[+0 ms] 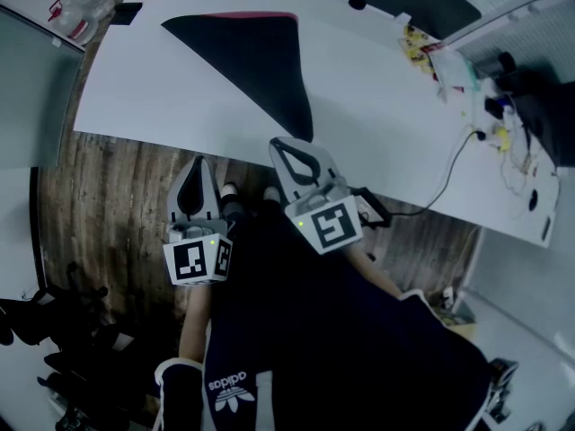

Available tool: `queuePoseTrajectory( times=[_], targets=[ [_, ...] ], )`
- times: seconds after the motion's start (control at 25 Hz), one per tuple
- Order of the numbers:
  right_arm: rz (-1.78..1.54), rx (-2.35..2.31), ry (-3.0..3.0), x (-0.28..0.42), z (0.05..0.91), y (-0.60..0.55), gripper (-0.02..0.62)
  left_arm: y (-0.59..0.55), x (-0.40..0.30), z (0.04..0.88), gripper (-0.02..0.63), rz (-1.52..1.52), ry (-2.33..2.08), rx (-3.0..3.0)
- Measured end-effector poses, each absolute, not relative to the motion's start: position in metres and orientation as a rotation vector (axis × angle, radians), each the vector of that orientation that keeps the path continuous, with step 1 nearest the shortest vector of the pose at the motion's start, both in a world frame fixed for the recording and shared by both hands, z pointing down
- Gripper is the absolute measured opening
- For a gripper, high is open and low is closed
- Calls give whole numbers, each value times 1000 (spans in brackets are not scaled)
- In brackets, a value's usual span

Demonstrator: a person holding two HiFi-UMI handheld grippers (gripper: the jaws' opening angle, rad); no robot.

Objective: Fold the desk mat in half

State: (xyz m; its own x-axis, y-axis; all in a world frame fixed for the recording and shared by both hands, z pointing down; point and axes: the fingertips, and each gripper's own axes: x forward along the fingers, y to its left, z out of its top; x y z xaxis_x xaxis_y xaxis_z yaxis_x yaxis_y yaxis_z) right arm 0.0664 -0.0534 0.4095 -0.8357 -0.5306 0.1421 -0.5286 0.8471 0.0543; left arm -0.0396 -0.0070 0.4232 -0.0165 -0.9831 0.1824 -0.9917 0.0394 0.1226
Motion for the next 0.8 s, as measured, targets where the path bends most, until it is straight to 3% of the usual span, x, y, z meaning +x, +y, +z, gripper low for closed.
queuePoseTrajectory(
  times=[0.8],
  targets=[
    [-40, 790, -2871, 63, 412, -56, 2, -9, -35, 419, 3, 50, -2074, 2086]
  ],
)
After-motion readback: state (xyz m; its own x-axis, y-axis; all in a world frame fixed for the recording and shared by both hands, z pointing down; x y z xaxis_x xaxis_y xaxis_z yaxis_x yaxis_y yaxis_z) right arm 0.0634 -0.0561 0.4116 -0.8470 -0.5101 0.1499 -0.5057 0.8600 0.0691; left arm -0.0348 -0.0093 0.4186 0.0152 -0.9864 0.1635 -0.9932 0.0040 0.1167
